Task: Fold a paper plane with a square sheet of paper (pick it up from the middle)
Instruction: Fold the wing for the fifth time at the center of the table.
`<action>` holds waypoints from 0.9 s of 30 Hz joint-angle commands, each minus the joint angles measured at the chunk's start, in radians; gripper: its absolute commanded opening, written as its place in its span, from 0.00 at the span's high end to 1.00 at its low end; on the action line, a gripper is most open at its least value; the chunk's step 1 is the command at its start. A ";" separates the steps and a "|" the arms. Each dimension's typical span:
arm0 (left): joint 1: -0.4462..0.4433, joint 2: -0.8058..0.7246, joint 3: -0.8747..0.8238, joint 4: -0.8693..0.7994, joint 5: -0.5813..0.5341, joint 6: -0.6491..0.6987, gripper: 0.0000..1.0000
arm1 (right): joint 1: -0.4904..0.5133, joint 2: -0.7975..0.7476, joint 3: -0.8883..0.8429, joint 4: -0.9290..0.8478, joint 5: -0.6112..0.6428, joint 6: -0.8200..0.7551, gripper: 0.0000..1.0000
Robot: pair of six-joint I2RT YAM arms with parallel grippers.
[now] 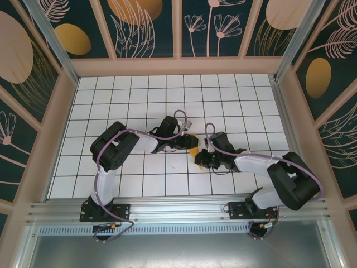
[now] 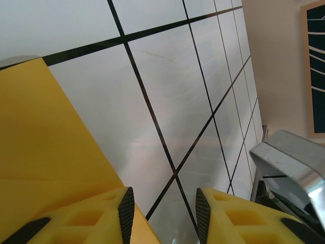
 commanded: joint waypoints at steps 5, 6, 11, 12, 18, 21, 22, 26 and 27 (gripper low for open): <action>0.005 0.063 -0.028 -0.173 -0.110 0.046 0.60 | -0.034 0.028 -0.077 0.059 -0.031 -0.005 0.92; 0.006 0.064 -0.028 -0.174 -0.109 0.048 0.60 | -0.039 0.024 -0.094 0.066 -0.034 0.002 0.92; 0.005 0.070 -0.028 -0.176 -0.112 0.050 0.61 | -0.052 -0.021 -0.163 0.082 -0.042 0.027 0.91; 0.005 0.071 -0.029 -0.178 -0.111 0.051 0.61 | -0.053 -0.028 -0.170 0.081 -0.044 0.030 0.91; 0.005 0.077 -0.029 -0.190 -0.117 0.058 0.61 | -0.055 -0.084 -0.202 0.055 -0.051 0.037 0.91; 0.005 0.077 -0.028 -0.190 -0.118 0.059 0.61 | -0.055 -0.106 -0.206 0.025 -0.065 0.027 0.91; 0.005 0.080 -0.028 -0.191 -0.119 0.059 0.61 | -0.055 -0.112 -0.201 0.004 -0.059 0.021 0.91; 0.006 0.075 -0.001 -0.193 -0.116 0.059 0.61 | -0.055 -0.165 -0.171 -0.074 -0.007 0.004 0.91; 0.005 0.075 0.000 -0.192 -0.116 0.059 0.61 | -0.055 -0.181 -0.161 -0.075 -0.004 0.004 0.91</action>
